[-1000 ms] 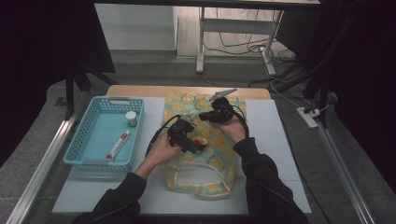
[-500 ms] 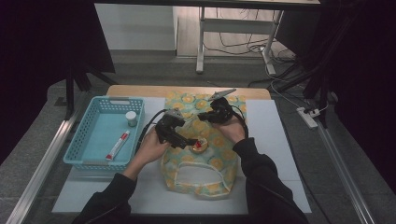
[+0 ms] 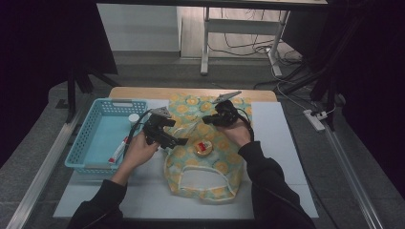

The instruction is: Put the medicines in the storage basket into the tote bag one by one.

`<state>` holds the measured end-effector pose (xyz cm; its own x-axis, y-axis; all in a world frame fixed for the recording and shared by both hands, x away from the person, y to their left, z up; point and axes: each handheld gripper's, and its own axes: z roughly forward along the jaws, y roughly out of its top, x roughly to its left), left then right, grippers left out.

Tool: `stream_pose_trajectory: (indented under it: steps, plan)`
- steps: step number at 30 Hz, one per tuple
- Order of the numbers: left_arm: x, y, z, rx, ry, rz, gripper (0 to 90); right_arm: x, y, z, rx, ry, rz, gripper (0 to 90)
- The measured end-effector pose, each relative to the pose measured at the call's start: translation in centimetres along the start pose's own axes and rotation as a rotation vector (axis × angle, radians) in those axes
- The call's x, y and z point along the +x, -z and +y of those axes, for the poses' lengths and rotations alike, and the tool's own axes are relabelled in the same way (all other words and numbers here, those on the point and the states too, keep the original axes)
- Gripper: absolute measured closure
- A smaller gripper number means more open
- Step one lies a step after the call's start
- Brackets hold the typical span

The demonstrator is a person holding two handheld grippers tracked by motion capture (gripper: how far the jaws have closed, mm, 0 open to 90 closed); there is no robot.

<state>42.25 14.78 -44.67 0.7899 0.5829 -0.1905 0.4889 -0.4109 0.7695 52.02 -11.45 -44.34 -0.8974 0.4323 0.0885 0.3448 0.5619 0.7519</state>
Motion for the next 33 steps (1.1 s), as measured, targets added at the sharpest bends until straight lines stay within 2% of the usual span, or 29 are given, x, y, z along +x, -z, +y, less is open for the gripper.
stream_pose_trajectory:
  steps: [4, 12, 21, 27, 33]
  plan:
    - [0.4, 1.3, -0.6, -0.004, 0.0, 0.034, 0.0, 0.0, 0.0, -0.1, 0.0, -0.001, -0.001, 90.0]
    - [1.6, 3.8, -1.9, 0.004, 0.037, 0.101, 0.0, 0.0, 0.1, -0.2, 0.002, 0.0, -0.002, 90.0]
    - [2.9, 7.0, -4.0, -0.001, 0.108, 0.201, 0.5, 0.0, 0.3, -0.2, -0.001, 0.002, -0.006, 90.0]
    - [3.7, 8.8, -5.4, 0.014, 0.133, 0.268, 0.9, 0.0, 0.4, -0.1, -0.005, 0.003, -0.005, 90.0]
    - [4.5, 10.0, -6.9, 0.041, 0.177, 0.318, 1.2, 0.1, 0.4, -0.1, -0.006, 0.006, -0.006, 90.0]
